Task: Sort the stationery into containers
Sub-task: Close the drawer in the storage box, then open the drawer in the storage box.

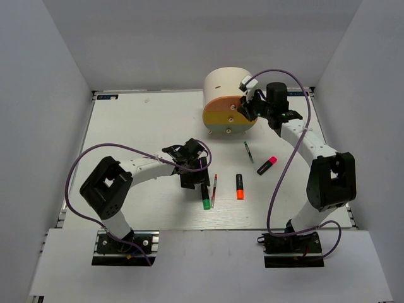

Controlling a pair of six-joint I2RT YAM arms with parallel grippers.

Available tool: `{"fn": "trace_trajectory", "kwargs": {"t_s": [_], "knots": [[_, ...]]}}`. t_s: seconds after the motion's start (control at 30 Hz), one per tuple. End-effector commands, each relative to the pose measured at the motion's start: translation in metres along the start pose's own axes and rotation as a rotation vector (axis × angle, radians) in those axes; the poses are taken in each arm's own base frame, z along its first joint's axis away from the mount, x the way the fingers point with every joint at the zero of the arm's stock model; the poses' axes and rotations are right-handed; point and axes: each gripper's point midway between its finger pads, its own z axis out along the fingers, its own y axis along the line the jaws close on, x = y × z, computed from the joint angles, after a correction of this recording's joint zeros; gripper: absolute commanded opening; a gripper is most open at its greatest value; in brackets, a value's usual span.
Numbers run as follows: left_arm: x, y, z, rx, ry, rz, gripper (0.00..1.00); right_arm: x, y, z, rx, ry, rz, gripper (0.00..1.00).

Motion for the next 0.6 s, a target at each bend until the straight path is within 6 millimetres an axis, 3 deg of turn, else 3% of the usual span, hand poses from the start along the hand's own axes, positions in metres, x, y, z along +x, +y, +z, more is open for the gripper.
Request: {"fn": "trace_trajectory", "kwargs": {"t_s": [0.0,0.07,0.13,0.17,0.2,0.27,0.4,0.57], "knots": [[-0.01,-0.011,-0.006,0.021,-0.032,0.004,0.75,-0.026,0.001,-0.004,-0.021,-0.071,-0.007,0.12],[-0.01,-0.011,-0.006,0.021,-0.032,0.004,0.75,-0.019,0.017,-0.009,-0.068,-0.071,0.031,0.18],[-0.01,-0.011,-0.006,0.021,-0.032,0.004,0.75,0.0,0.035,-0.013,-0.086,-0.048,0.141,0.24],[-0.01,-0.011,-0.006,0.021,-0.032,0.004,0.75,0.0,0.038,-0.014,-0.094,-0.063,0.163,0.32],[-0.01,-0.011,-0.006,0.021,-0.032,0.004,0.75,0.027,0.047,-0.014,-0.099,-0.019,0.227,0.35],[-0.01,-0.011,-0.006,0.021,-0.032,0.004,0.75,0.013,0.054,-0.019,-0.093,-0.088,0.328,0.49],[-0.01,-0.011,-0.006,0.021,-0.032,0.004,0.75,0.027,0.069,-0.022,-0.071,-0.123,0.533,0.7],[-0.011,-0.013,-0.009,0.028,-0.038,0.005,0.75,0.021,0.057,-0.015,0.013,-0.19,0.749,0.76]]}}
